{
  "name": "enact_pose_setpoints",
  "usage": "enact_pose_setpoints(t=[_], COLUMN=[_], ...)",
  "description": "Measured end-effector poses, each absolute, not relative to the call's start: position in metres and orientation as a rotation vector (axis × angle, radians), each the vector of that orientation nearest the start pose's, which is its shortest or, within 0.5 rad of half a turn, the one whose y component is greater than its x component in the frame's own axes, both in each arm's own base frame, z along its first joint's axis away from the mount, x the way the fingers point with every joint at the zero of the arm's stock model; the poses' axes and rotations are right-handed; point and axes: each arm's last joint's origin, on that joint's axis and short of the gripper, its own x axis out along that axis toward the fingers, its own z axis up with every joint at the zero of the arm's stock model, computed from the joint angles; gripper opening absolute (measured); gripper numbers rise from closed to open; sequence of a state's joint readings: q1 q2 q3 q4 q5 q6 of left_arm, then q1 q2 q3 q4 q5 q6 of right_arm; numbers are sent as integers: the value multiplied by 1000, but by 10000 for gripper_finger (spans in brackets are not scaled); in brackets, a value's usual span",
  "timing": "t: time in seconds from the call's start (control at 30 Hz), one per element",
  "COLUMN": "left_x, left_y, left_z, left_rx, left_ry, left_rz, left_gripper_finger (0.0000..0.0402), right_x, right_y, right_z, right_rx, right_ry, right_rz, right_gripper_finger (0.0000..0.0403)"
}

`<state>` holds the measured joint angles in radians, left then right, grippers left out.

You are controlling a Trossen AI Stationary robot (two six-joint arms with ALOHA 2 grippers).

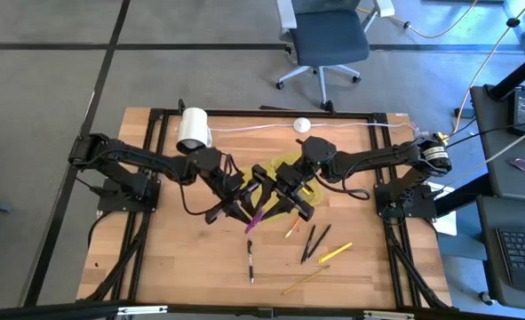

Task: Pick & place school supplies into a supply box
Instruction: Put the violet scissors into the yellow supply box

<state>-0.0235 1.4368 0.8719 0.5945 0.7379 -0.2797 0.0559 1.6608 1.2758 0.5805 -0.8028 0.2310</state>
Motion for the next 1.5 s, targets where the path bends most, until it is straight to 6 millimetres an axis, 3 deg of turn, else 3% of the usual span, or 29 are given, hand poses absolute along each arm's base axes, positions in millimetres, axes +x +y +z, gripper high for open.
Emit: enact_pose_setpoints(t=[0.17,0.43,1.07,1.33,1.5], left_x=[313,313,315,315,313], left_y=[-23,-25,-22,-8,-4], left_z=[287,287,288,286,285], left_rx=[-277,-278,-219,-222,-293], left_ry=[84,84,35,52,99], left_rz=[-744,-746,-613,-588,-673], left_gripper_finger=[57,57,128,134,134], right_x=[378,378,378,378,378], right_y=[42,41,39,39,35], right_z=[347,347,346,343,341], right_rx=[147,135,152,183,217], right_ry=[-81,-87,-68,-23,11], right_rz=[869,864,872,874,884], right_gripper_finger=[105,47,46,46,46])
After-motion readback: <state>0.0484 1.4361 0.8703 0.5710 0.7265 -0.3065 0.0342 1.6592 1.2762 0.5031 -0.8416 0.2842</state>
